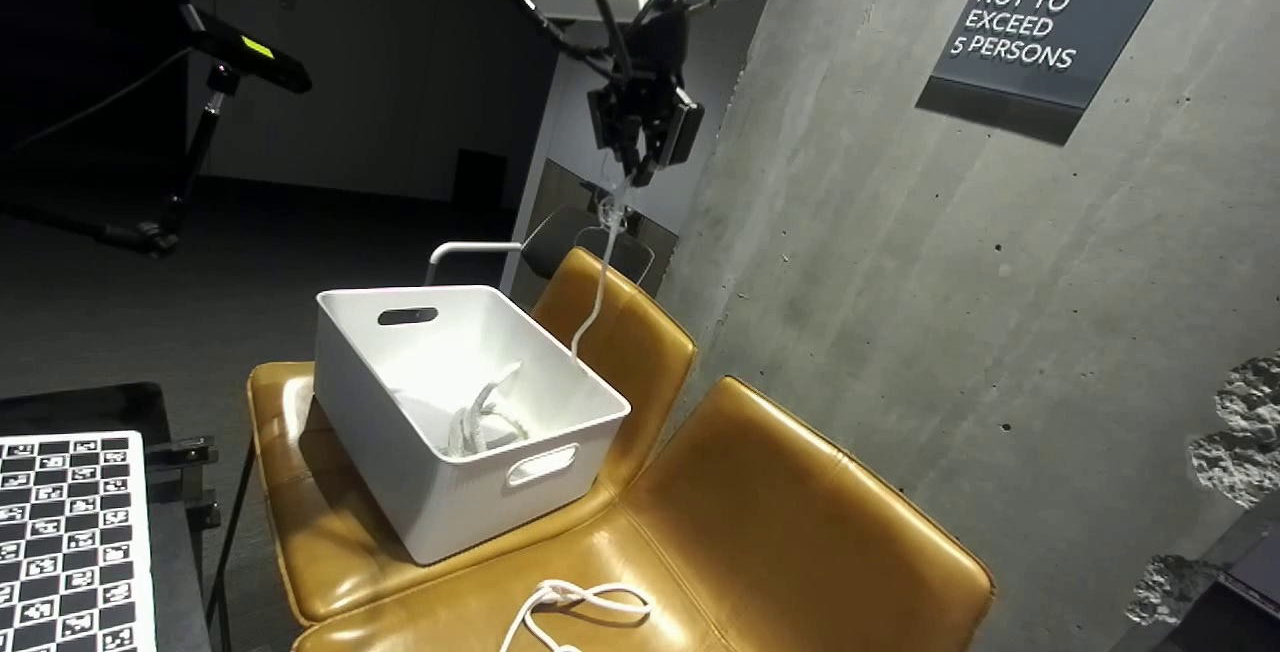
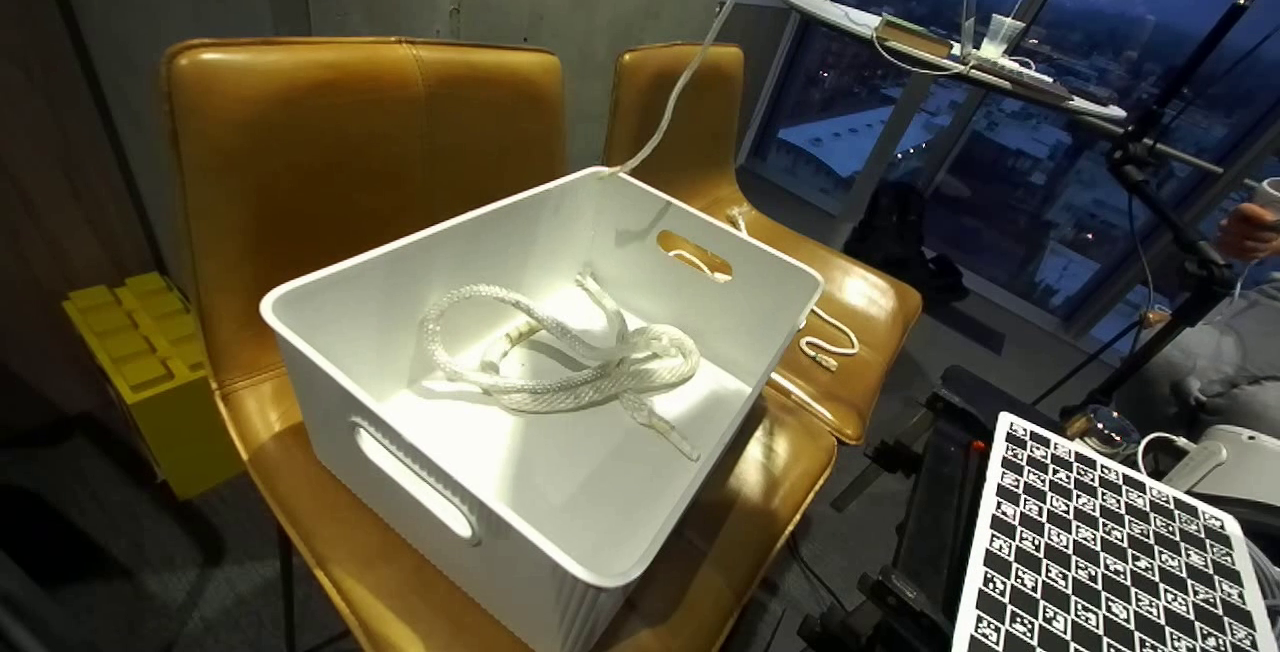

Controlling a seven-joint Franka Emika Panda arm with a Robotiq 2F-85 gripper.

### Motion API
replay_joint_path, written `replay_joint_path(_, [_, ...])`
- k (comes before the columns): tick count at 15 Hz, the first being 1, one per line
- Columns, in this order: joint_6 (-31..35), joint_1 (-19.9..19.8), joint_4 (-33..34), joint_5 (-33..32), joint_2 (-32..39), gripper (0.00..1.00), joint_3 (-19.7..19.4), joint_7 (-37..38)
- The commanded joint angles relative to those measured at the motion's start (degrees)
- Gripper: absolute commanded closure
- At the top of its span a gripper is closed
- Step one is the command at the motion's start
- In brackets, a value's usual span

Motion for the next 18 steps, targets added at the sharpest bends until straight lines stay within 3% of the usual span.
replay_joint_path(1, [3.4,0.6,-5.7,1.5,-0.7,0.97,1.2,1.0])
replay_joint_path(2, [4.5,0.7,-6.6,1.2,-0.1,0.97,1.3,1.2])
replay_joint_path(3, [5.2,0.8,-7.5,1.0,0.4,0.84,1.2,1.4])
replay_joint_path(4, [5.8,0.7,-8.5,0.8,1.0,0.63,1.1,1.6])
replay_joint_path(7, [8.7,-0.1,-12.1,0.6,2.2,0.53,0.3,1.0])
replay_joint_path(14, [13.6,-5.9,-18.4,2.4,4.9,0.02,-3.0,-4.7])
replay_joint_path(18, [13.7,-10.1,-16.8,3.2,9.0,0.00,-5.1,-8.3])
